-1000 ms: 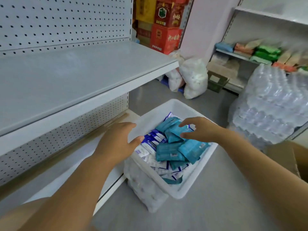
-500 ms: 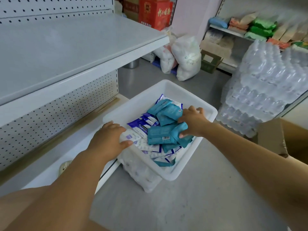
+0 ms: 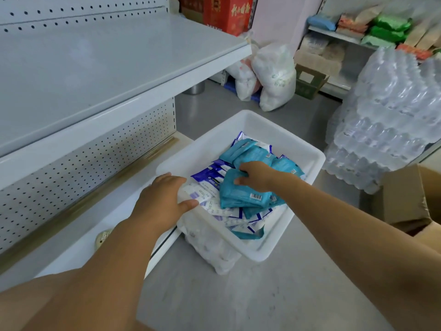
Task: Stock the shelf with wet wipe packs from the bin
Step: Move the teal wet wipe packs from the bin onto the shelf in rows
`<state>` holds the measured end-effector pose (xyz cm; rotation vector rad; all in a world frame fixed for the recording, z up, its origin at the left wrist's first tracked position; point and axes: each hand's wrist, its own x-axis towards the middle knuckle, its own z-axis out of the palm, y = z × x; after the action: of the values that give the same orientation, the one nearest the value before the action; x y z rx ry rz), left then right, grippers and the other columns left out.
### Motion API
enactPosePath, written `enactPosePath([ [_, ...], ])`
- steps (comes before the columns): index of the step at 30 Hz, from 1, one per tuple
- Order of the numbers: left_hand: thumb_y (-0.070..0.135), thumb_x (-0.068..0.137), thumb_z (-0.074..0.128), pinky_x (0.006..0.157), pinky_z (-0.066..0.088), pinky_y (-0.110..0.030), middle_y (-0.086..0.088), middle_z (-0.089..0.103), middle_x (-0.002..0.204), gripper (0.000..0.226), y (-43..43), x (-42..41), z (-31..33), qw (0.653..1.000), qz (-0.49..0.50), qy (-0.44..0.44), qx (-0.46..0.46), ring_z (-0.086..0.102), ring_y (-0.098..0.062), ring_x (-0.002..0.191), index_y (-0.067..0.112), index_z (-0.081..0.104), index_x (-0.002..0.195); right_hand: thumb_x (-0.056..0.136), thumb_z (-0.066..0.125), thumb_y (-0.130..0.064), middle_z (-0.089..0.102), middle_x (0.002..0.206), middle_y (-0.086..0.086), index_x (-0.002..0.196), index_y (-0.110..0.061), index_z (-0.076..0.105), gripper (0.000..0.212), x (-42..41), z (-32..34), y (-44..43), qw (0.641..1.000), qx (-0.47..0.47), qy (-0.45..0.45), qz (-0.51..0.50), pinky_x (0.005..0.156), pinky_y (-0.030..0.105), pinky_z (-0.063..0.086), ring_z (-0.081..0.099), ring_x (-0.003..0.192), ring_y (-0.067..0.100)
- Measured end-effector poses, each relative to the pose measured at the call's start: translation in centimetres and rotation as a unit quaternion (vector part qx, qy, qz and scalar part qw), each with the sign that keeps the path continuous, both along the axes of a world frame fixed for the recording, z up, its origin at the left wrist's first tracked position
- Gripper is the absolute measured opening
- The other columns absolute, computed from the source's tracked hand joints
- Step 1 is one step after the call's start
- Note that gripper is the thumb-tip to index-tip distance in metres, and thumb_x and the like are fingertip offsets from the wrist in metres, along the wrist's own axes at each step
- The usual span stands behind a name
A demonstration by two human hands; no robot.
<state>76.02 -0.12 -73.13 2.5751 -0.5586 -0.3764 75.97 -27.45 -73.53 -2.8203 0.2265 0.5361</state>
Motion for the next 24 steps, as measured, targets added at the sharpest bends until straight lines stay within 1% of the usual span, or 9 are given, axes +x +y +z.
enactPosePath([
  [4,0.052,0.089,0.065,0.118,0.028,-0.04,-0.004,0.025,0.163,0.078,0.0,-0.2,0.3,1.0,0.007,0.008,0.001,0.025,-0.02,0.149,0.024,0.031,0.153,0.098,0.057,-0.045,0.053,0.105,0.003,0.113,-0.015,0.058,0.034,0.5,-0.6,0.8,0.999,-0.042,0.009,0.01,0.089,0.04,0.042,0.049,0.102,0.024],
  [6,0.053,0.09,0.064,0.119,0.027,-0.041,-0.004,0.025,0.163,0.079,0.1,-0.1,0.5,1.0,0.005,0.009,0.001,0.026,-0.021,0.149,0.024,0.029,0.154,0.097,0.06,-0.044,0.058,0.119,0.005,0.132,-0.015,0.056,0.046,0.3,-0.3,0.9,0.999,-0.028,0.02,0.016,0.094,0.038,0.043,0.053,0.114,0.027],
  [7,0.053,0.09,0.064,0.119,0.027,-0.041,-0.003,0.025,0.163,0.079,0.2,-0.2,0.5,1.0,0.005,0.011,0.0,0.026,-0.022,0.149,0.024,0.028,0.154,0.096,0.062,-0.044,0.059,0.125,0.005,0.137,-0.015,0.056,0.05,0.2,-0.2,0.8,0.999,-0.028,0.028,0.024,0.094,0.034,0.043,0.053,0.117,0.026],
  [10,0.052,0.09,0.064,0.12,0.026,-0.042,-0.003,0.023,0.164,0.079,0.3,-0.2,0.7,1.0,0.006,0.016,-0.003,0.025,-0.021,0.149,0.025,0.027,0.155,0.092,0.07,-0.041,0.062,0.129,0.005,0.137,-0.016,0.059,0.053,-0.2,-0.3,0.9,0.999,-0.026,0.027,0.026,0.09,0.029,0.041,0.055,0.118,0.024],
  [14,0.052,0.089,0.065,0.118,0.029,-0.043,-0.003,0.027,0.162,0.08,0.2,-0.3,0.7,1.0,0.009,0.018,-0.014,0.028,-0.022,0.148,0.025,0.028,0.154,0.089,0.073,-0.04,0.062,0.131,0.006,0.139,-0.014,0.057,0.058,-0.5,-0.7,1.5,0.999,0.01,0.044,-0.003,0.101,0.034,0.046,0.057,0.119,0.025],
  [17,0.054,0.087,0.066,0.113,0.036,-0.043,-0.001,0.037,0.157,0.08,0.3,-0.2,0.7,0.998,0.025,0.03,-0.049,0.037,-0.022,0.142,0.026,0.03,0.153,0.094,0.065,-0.044,0.062,0.122,0.005,0.135,-0.012,0.058,0.053,-0.6,-0.3,1.3,0.999,0.012,0.044,-0.015,0.092,0.033,0.048,0.058,0.106,0.023],
  [19,0.055,0.087,0.066,0.111,0.039,-0.043,0.001,0.042,0.154,0.079,0.4,-0.2,1.0,0.995,0.046,0.038,-0.081,0.041,-0.022,0.139,0.027,0.032,0.152,0.096,0.064,-0.041,0.062,0.118,0.006,0.133,-0.009,0.057,0.049,-0.8,0.6,1.2,0.998,0.048,0.006,-0.042,0.089,0.033,0.048,0.058,0.103,0.024],
  [22,0.054,0.089,0.063,0.11,0.039,-0.042,0.001,0.045,0.151,0.074,0.3,-0.4,2.5,0.986,0.088,0.022,-0.14,0.042,-0.023,0.138,0.025,0.036,0.151,0.096,0.064,-0.039,0.062,0.12,0.021,0.126,-0.001,0.058,0.049,-1.2,2.6,1.4,0.985,0.117,-0.069,-0.102,0.096,0.045,0.052,0.061,0.11,0.037],
  [24,0.053,0.091,0.061,0.109,0.039,-0.039,0.001,0.047,0.149,0.068,0.3,-0.6,3.7,0.976,0.117,0.005,-0.183,0.044,-0.021,0.137,0.023,0.041,0.148,0.095,0.065,-0.043,0.066,0.113,0.02,0.117,-0.004,0.063,0.045,-1.2,4.2,2.0,0.967,0.181,-0.115,-0.135,0.092,0.05,0.055,0.064,0.106,0.038],
])
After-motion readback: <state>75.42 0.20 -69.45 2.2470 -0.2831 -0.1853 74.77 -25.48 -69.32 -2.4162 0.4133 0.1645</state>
